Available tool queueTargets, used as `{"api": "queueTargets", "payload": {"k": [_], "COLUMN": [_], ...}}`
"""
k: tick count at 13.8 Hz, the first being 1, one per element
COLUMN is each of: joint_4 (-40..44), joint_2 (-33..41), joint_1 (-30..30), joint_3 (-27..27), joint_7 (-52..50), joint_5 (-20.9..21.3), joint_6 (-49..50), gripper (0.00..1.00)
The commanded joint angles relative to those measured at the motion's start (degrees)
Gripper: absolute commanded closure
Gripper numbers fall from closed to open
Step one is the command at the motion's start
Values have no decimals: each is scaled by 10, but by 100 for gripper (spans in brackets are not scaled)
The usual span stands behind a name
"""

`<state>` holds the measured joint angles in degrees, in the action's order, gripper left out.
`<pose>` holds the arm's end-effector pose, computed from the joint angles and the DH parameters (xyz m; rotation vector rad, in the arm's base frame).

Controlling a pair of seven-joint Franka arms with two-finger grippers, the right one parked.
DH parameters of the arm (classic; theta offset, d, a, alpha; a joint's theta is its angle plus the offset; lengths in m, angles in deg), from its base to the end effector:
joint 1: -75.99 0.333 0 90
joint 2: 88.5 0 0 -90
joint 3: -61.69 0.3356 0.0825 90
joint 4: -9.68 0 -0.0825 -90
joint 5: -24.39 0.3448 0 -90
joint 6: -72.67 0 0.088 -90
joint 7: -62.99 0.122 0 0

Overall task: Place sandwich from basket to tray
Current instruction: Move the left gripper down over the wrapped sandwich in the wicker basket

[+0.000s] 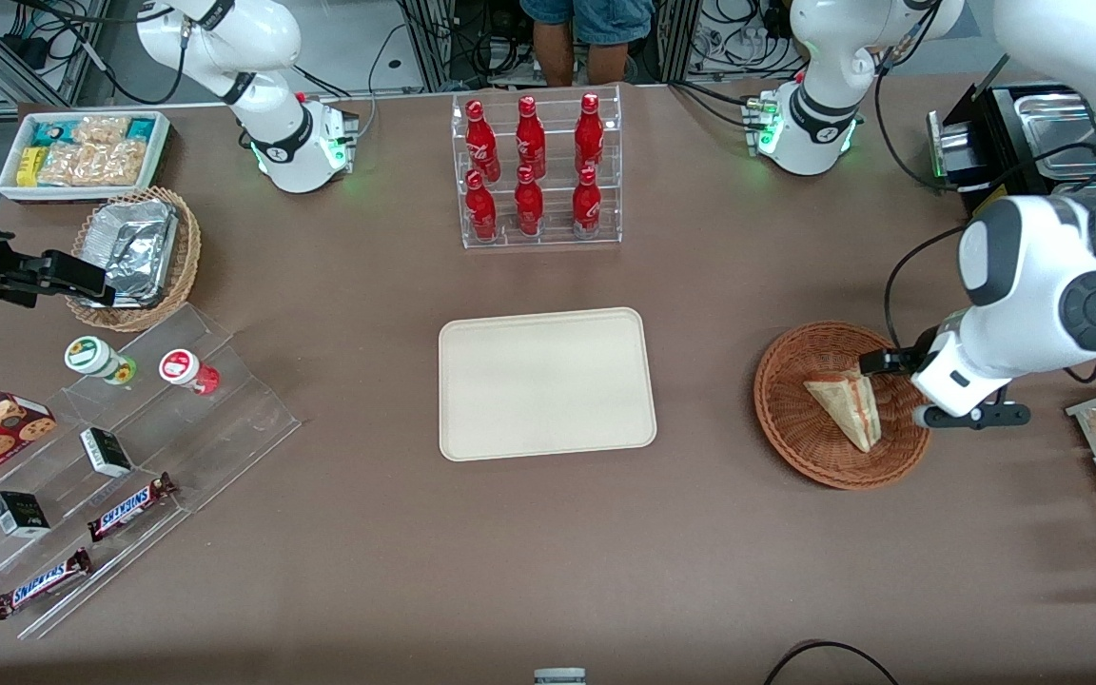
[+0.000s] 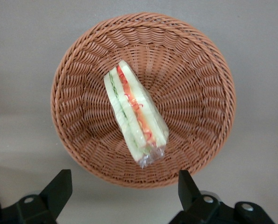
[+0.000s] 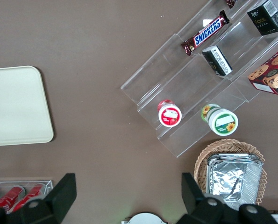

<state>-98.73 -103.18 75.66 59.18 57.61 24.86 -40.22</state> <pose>0.5632 -0.0259 0.3821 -3.1198 -0.0638 0.2778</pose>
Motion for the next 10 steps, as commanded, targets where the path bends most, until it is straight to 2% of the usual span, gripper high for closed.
{"api": "queueTargets", "payload": {"k": [1,4,6,8,10], "joint_4": [-38,-65,-117,-162,-168], "joint_2": [14,17,35,40,39], "joint_1": [-2,-4,-6,-6,-7], "joint_3": [1,1,1,1,1], "joint_7": [-52,-185,-252,-300,-322], "joint_5": [5,6,5,5,5], "joint_6": [-44,-79,-148,-218,-233], "gripper": [0,0,0,0,0]}}
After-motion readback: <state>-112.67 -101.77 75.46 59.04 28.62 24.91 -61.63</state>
